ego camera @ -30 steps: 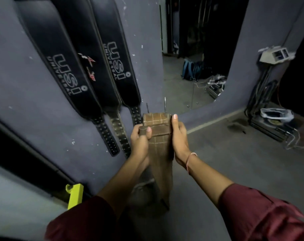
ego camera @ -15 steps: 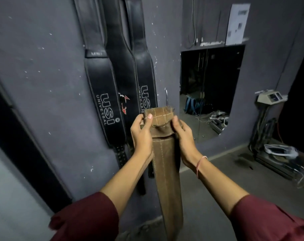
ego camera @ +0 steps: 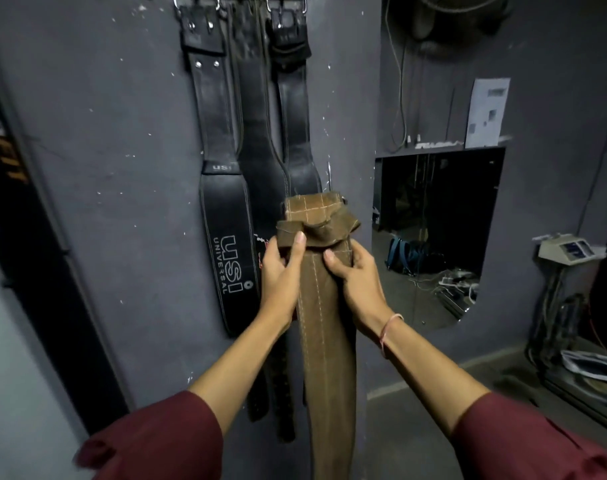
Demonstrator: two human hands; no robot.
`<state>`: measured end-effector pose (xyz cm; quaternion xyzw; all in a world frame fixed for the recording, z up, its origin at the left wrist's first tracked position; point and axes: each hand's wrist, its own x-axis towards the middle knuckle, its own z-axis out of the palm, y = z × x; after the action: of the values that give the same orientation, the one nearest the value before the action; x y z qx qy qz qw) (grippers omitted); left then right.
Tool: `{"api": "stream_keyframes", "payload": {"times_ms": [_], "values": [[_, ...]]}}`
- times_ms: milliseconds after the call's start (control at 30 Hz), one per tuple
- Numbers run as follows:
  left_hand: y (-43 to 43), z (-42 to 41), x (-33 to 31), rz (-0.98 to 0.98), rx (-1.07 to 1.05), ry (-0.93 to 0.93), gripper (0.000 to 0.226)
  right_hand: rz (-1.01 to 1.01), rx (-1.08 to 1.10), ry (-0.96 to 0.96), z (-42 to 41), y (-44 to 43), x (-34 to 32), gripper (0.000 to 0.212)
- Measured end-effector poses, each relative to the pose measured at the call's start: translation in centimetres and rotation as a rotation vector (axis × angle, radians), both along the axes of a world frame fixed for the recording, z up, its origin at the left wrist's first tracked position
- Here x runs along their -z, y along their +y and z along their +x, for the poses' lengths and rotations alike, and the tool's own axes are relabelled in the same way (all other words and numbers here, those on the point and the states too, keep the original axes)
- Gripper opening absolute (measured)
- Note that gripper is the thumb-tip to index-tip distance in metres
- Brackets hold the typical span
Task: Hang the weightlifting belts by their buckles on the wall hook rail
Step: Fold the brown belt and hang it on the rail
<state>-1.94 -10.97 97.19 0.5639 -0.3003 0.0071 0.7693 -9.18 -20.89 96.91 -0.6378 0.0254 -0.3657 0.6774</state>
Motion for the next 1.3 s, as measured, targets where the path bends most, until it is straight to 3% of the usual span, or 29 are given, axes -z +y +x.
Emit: {"api": "stream_keyframes", "payload": {"times_ms": [133,233,367,467,700,900,1100,1300], "values": [[0.1,-0.6,0.4,-0.002,-0.084,-0.094,0.027,-0.041,-0.043,-0.027,1.2,0.1,-3.0,0.020],[-0.1,-0.2,-1.0,-0.062,-0.131,-0.042,0.021,-0.055,-0.146,-0.015,1.3,-0.4,-3.3,0.025],[-0.3,0.0,-2.3,-0.122,-0.157,0.034,0.019,-0.033,-0.176,0.037,0.2,-0.4,2.4,0.029],[-0.4,-0.4,-2.3,-0.088,-0.200,0.034,0.016,-0.050,-0.168,0.105,-0.8,-0.2,6.5,0.020],[-0.7,-2.1,-3.0,-0.068,-0.222,-0.039,0.017,0.015,-0.058,-0.053,0.4,-1.1,-1.4,0.022],[1.4,-1.0,-4.1,-0.059,-0.199,-0.062,0.018,0.040,-0.136,0.037,-1.5,2.2,7.2,0.016],[3.6,-0.7,-5.2,0.073,-0.132,-0.183,0.034,-0.031,-0.009,-0.069,-0.7,4.1,1.3,0.019],[5.0,-1.4,-1.2,0.018,-0.091,-0.062,0.030,-0.074,0.092,-0.071,0.7,5.3,-2.7,0.019]]}}
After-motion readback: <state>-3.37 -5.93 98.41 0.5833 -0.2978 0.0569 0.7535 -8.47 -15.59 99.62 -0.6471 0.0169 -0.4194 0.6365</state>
